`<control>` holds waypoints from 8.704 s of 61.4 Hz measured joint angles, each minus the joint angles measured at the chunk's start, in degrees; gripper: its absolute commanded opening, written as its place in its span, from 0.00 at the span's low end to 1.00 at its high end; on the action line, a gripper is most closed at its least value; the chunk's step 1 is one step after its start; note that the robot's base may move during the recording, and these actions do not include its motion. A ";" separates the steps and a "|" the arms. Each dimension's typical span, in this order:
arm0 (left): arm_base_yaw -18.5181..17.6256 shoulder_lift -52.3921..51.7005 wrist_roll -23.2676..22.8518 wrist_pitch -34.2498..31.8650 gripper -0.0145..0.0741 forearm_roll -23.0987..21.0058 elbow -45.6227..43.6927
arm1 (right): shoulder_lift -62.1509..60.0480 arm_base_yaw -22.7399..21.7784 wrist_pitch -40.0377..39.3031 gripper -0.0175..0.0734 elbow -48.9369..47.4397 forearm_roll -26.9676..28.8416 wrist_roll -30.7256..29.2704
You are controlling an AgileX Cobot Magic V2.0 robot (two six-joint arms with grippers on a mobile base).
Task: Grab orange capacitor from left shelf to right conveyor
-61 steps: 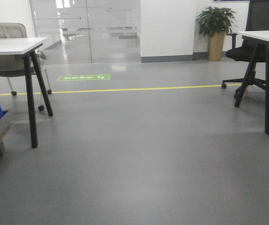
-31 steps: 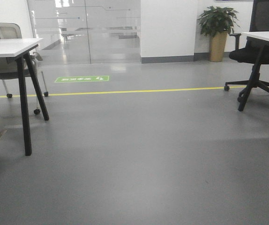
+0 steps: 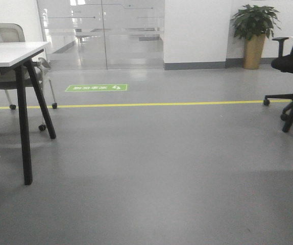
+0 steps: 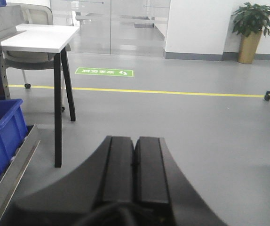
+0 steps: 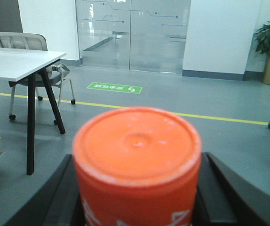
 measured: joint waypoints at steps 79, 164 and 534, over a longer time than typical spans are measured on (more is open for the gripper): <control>0.00 0.00 0.00 0.00 0.02 0.00 0.00 | 0.10 -0.11 0.31 0.27 0.00 0.00 0.00; 0.00 0.00 0.00 0.00 0.02 0.00 0.00 | 0.10 -0.11 0.44 0.27 0.00 0.00 0.03; 0.00 0.00 0.00 0.00 0.02 0.00 0.00 | 5.91 -8.12 -9.69 0.25 11.46 0.07 1.97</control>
